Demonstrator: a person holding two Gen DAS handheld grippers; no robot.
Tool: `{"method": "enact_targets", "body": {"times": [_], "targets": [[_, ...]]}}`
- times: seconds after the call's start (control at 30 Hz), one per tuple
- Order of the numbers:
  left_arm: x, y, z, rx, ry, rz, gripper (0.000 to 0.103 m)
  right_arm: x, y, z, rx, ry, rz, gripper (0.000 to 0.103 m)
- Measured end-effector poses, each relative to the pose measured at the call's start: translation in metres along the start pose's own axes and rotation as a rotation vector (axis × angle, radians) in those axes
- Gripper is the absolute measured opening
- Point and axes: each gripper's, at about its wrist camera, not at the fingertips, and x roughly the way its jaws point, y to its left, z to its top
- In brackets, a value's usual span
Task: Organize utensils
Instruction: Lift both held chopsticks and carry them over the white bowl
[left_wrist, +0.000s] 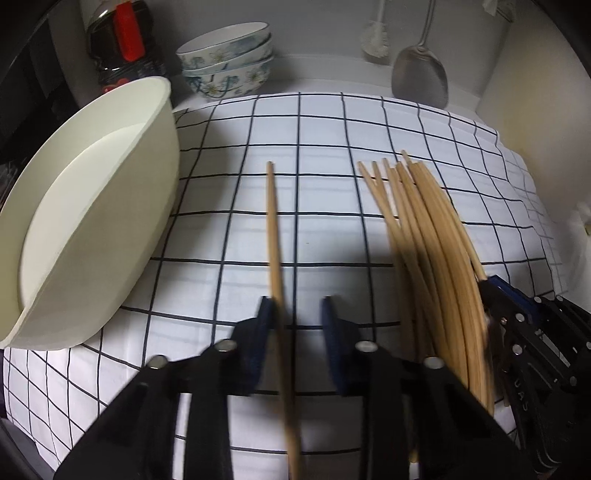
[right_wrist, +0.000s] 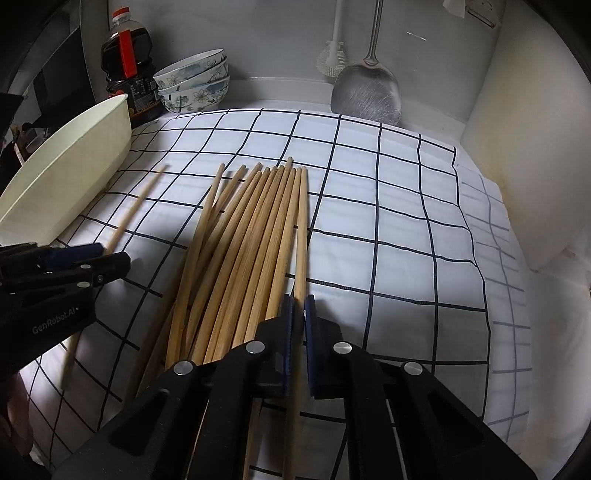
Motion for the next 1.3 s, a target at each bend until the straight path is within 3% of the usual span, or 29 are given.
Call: {"method": "enact_targets", "body": {"times": [0.07, 0.37, 0.73, 1.07, 1.3], "targets": [[0.000, -0.003, 0.001, 0.011, 0.012, -0.009, 0.008, 0.000, -0.002, 0.000, 0.007, 0.003, 0.006, 0.006], [-0.014, 0.001, 0.007, 0.000, 0.048, -0.106, 0.007, -0.013, -0.014, 0.002, 0.092, 0.001, 0.037, 0.006], [-0.082, 0.034, 0.037, -0.026, -0.055, -0.197, 0.007, -0.068, -0.001, 0.032, 0.129, -0.070, 0.056, 0.006], [-0.132, 0.135, 0.045, -0.127, -0.136, -0.134, 0.007, -0.097, 0.085, 0.094, 0.070, -0.155, 0.209, 0.006], [-0.125, 0.211, 0.048, -0.210, -0.124, -0.061, 0.007, -0.084, 0.164, 0.127, 0.027, -0.131, 0.312, 0.006]]}}
